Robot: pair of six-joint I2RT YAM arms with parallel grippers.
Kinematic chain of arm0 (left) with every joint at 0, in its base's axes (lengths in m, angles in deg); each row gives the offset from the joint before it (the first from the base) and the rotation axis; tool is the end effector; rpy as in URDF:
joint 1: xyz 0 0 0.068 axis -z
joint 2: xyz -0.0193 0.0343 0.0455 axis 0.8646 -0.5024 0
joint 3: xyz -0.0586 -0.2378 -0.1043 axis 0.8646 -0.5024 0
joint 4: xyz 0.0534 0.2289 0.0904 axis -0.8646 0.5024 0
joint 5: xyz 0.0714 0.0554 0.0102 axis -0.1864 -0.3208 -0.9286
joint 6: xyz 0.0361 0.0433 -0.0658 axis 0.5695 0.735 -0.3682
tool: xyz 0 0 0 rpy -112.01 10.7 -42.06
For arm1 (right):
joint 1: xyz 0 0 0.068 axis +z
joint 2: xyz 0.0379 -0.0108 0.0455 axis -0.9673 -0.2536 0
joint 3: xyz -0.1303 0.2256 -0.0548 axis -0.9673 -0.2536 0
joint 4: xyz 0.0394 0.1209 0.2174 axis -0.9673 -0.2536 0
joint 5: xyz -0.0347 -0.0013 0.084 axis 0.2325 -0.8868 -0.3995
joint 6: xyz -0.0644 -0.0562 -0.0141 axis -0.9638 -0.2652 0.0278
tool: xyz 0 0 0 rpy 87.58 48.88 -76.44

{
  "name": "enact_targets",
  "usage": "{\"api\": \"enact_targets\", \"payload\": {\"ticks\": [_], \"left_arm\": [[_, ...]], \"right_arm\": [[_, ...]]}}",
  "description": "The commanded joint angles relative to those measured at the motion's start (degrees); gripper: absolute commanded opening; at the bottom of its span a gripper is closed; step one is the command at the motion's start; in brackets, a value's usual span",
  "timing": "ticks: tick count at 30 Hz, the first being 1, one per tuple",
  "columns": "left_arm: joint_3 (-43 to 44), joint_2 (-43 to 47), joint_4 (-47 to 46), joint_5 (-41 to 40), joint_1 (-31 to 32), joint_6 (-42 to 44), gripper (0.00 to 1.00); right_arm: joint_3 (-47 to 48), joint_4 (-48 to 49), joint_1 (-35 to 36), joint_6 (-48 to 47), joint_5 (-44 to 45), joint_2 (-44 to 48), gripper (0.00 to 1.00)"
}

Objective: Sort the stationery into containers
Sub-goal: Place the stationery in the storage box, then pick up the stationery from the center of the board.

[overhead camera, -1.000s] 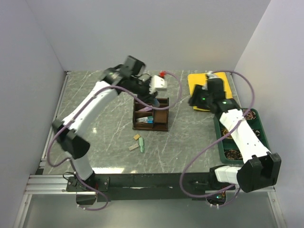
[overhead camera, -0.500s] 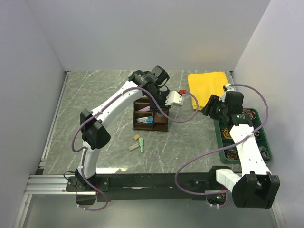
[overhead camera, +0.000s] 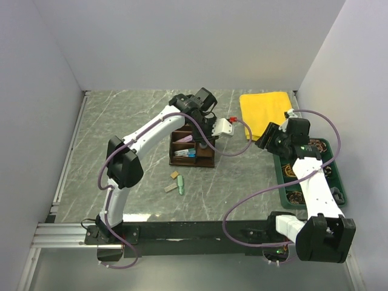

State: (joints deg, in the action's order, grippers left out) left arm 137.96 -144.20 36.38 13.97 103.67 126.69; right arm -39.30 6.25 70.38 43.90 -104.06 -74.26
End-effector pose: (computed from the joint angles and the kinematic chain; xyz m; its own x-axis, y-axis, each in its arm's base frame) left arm 0.3025 -0.3285 0.2698 0.1803 0.8327 -0.5235 0.9827 -0.1296 0.1323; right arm 0.2537 -0.0010 0.2550 -0.6568 0.3639 -0.6604 0.0913 0.9078 0.4094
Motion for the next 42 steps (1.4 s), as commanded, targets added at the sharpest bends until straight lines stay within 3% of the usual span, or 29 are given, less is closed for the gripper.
{"api": "enact_targets", "payload": {"ticks": [1,5,11,18,21,23,24,27,29,30,33,34,37,42], "left_arm": [[-0.8,0.6,-5.3,-0.5,-0.8,-1.5,0.21],[-1.0,0.6,-6.4,-0.4,-1.8,-2.1,0.27],[-6.1,4.8,-11.2,0.2,-3.2,-1.9,0.45],[-6.2,8.0,-13.0,2.7,-3.6,-2.1,0.50],[-7.4,12.1,-17.7,3.0,-3.6,-4.1,0.67],[-9.4,16.2,-20.5,2.4,-3.5,-5.6,0.69],[-10.1,18.7,-23.3,1.9,-3.5,-6.1,0.99],[-12.1,23.7,-26.3,-2.2,-3.3,-8.3,0.99],[-16.2,26.6,-29.3,-7.0,-3.3,-14.0,0.99],[-18.5,30.1,-33.5,-13.8,-3.3,-17.5,1.00],[-29.5,38.0,-37.7,-27.3,-4.4,-33.4,1.00],[-35.9,39.8,-39.4,-29.2,-7.0,-42.3,1.00],[-44.7,44.4,-36.4,-29.7,-15.6,-56.3,0.99],[-56.2,51.2,-36.6,-27.2,-19.8,-64.8,0.99]], "right_arm": [[1.2,2.3,-0.6,0.8,-0.9,-0.3,0.63],[0.4,1.9,-0.7,1.1,-1.3,0.3,0.63],[-1.8,2.2,-0.7,1.8,-2.1,1.5,0.63],[-1.6,1.5,-0.7,1.3,-2.3,1.4,0.63],[-1.5,1.3,-0.7,1.1,-2.7,1.6,0.63],[-2.2,1.5,-0.7,1.8,-3.4,1.8,0.63],[-2.9,1.5,-0.7,2.1,-4.0,1.9,0.63],[-4.0,1.2,-0.7,3.1,-4.5,2.0,0.63],[-4.4,0.5,-0.4,3.6,-4.0,2.4,0.63],[-4.9,0.2,0.0,4.0,-2.7,3.2,0.62],[-5.6,-1.6,4.1,6.7,6.5,6.6,0.62],[-5.7,-2.0,6.7,7.0,8.4,7.4,0.62],[-6.1,-2.8,14.0,7.6,13.8,9.0,0.60],[-12.7,0.7,20.6,10.1,11.5,7.9,0.56]]}}
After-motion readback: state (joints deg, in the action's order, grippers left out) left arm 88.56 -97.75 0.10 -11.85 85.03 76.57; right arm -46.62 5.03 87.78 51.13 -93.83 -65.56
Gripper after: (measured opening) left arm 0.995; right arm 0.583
